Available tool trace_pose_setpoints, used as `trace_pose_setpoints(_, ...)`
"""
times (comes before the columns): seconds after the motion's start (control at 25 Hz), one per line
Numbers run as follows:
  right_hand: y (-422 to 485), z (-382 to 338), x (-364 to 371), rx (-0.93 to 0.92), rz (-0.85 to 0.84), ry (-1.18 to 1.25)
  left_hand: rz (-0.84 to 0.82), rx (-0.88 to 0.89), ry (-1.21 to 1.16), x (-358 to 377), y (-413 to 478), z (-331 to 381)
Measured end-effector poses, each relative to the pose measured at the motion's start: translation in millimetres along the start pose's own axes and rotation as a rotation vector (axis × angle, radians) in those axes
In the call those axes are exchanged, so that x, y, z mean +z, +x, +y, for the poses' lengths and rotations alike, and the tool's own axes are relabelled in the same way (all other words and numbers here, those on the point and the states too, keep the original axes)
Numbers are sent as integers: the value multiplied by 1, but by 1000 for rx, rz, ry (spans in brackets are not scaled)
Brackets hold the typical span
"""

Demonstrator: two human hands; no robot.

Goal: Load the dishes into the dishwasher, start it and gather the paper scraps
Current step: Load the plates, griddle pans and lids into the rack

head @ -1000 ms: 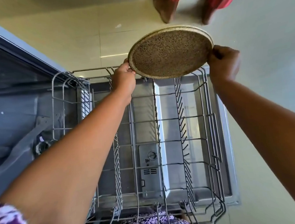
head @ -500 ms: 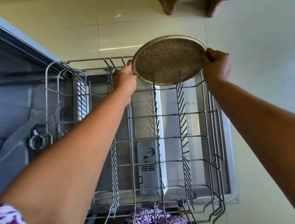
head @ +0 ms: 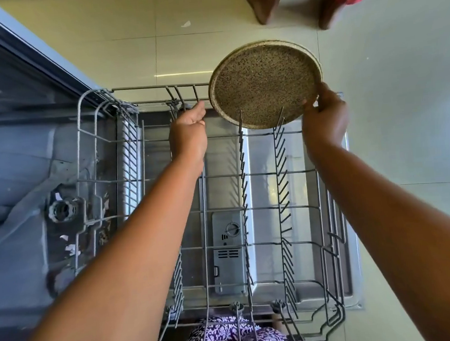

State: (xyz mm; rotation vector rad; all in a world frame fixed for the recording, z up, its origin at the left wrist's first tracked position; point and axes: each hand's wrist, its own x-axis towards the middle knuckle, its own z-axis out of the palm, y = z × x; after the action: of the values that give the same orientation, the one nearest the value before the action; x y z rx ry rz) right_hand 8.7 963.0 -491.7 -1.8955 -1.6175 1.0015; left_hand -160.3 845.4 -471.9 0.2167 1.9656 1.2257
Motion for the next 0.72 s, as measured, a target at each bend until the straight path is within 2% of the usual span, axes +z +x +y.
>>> trace_pose_setpoints(0.2, -75, 1, -16, 108, -51, 156, 69, -68, -26, -20, -54, -11)
trace_pose_setpoints(0.44, -177, -14, -60, 258, -215, 271, 34, -145, -26, -65, -137, -12)
trace_pose_setpoints(0.56, -213, -30, -93, 214, -300, 265, 20, -133, 29, -86, -179, 1)
trace_pose_setpoints(0.72, -257, -81, -152, 48, -387, 224, 47, -72, 6, -127, -257, 41)
